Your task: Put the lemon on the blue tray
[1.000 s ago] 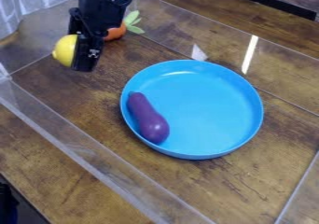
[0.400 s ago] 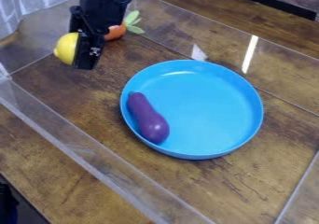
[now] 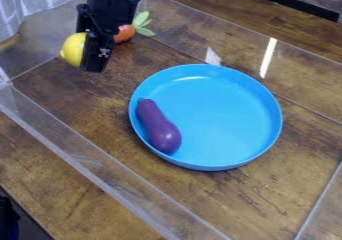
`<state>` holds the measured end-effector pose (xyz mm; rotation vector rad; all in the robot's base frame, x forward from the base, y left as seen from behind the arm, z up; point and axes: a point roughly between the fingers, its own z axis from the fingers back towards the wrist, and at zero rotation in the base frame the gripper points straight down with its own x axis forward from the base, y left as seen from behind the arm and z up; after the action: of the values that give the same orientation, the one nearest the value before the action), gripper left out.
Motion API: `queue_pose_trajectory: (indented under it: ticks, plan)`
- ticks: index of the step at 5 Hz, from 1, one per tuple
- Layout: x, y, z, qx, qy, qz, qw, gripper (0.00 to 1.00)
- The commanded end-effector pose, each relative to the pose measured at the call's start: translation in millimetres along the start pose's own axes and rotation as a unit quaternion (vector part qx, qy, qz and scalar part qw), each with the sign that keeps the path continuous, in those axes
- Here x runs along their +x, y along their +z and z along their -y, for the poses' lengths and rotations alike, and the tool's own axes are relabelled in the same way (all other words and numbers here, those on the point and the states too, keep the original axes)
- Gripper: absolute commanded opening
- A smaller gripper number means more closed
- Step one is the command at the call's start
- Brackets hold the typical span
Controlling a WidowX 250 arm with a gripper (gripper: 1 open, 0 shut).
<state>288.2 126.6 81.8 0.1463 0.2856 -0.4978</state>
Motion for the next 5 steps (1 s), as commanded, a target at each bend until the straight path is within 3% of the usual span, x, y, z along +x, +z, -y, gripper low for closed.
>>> queue_pose_trajectory:
  ticks: [1, 5]
  plan:
    - [6.4, 16.5, -6.7, 0.023, 0.002, 0.023, 0.9995, 0.00]
    - [13.0, 13.8, -7.0, 0.025, -0.003, 0.024, 0.9994, 0.00]
